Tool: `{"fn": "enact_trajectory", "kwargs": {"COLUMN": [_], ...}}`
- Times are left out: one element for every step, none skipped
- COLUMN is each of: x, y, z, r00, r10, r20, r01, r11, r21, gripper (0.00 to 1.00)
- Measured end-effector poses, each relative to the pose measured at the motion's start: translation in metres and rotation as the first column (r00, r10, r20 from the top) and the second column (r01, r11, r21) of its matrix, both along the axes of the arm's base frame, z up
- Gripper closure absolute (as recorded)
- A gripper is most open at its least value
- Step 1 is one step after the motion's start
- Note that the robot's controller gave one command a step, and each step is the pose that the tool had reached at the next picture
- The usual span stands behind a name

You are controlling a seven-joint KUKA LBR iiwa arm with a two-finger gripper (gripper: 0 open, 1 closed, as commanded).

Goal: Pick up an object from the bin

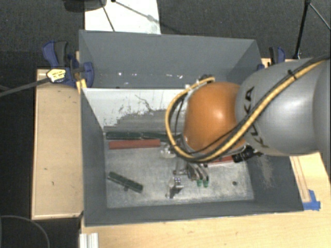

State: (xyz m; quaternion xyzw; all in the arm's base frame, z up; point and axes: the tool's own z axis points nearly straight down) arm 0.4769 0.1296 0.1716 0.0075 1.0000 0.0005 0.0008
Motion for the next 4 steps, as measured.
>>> {"fn": "enact_trajectory", "kwargs": {"x": [0.008,0.034,0.033,0.033], "y": [-0.003,0.048,0.047,0.047], "z": [-0.009,-0.099,-0.101,-0.101], "r00": [0.994,0.993,0.994,0.994], "r10": [0.109,0.116,0.113,0.112], "r20": [0.001,0.006,0.002,0.002], "r01": [-0.109,-0.116,-0.113,-0.112], "r11": [0.994,0.993,0.994,0.994], "r21": [-0.001,0.002,0.001,0.0], "gripper": [0.0,1.0,0.0,0.0]}}
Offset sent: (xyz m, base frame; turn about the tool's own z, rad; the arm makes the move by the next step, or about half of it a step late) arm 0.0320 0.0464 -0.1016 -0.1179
